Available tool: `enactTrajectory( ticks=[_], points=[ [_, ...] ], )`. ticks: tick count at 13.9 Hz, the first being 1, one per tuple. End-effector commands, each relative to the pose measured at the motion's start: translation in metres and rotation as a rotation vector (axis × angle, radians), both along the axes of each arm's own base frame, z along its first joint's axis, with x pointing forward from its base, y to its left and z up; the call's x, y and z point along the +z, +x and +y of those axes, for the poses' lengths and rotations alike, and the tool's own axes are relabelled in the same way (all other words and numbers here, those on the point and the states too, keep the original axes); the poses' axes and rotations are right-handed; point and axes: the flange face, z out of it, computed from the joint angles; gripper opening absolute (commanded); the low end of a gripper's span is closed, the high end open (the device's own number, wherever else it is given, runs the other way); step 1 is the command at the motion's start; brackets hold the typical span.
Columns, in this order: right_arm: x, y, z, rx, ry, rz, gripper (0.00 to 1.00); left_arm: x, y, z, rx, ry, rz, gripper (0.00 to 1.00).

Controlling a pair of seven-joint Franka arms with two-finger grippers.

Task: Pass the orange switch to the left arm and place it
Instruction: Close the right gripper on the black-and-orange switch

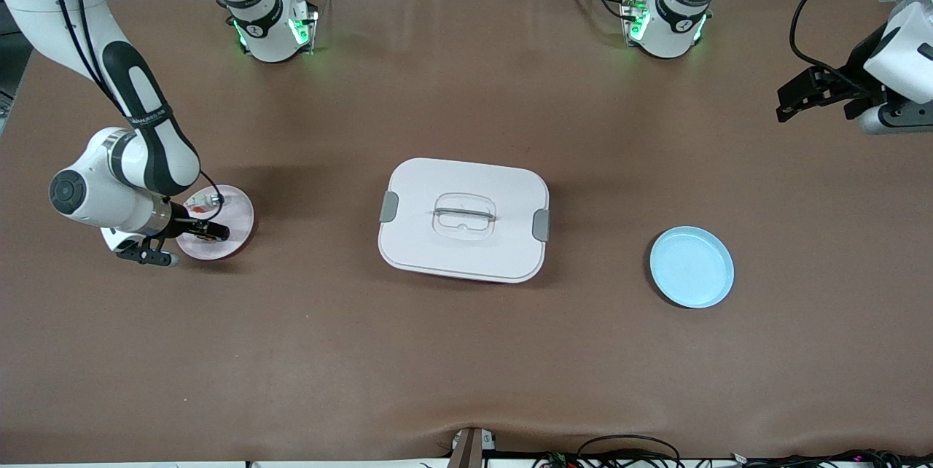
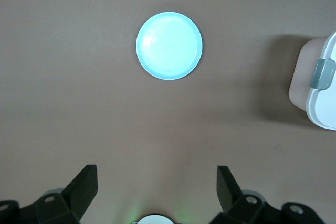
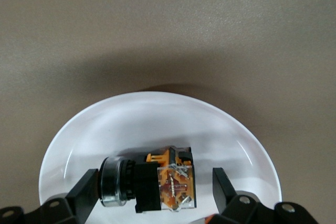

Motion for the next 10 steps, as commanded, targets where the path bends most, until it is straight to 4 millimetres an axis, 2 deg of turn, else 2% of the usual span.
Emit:
enactTrajectory(
  ticks=[1, 2, 5, 6, 8, 10],
  points=[
    [-0.001, -0.001, 0.001, -0.022, 0.006, 0.005, 0.07, 0.002, -0.002, -0.002, -0.019, -0.002, -0.005, 1.0],
    [-0.001, -0.001, 0.001, -0.035, 0.007, 0.006, 0.0, 0.002, -0.002, -0.002, -0.019, -0.003, -0.005, 1.0],
    [0.008, 0.002, 0.003, -0.086, 0.02, 0.014, 0.0, 0.001, -0.002, -0.002, -0.019, -0.005, -0.004, 1.0],
    [0.017, 0.005, 0.005, -0.109, 0.033, 0.037, 0.0, 0.001, -0.002, -0.002, -0.019, -0.005, -0.004, 1.0],
    [0.048, 0.017, 0.012, -0.167, 0.048, 0.078, 0.0, 0.001, -0.001, -0.002, -0.019, -0.005, -0.004, 1.0],
    [0.083, 0.03, 0.036, -0.211, 0.051, 0.114, 0.0, 0.001, 0.0, -0.002, -0.019, -0.007, -0.012, 1.0]
  ],
)
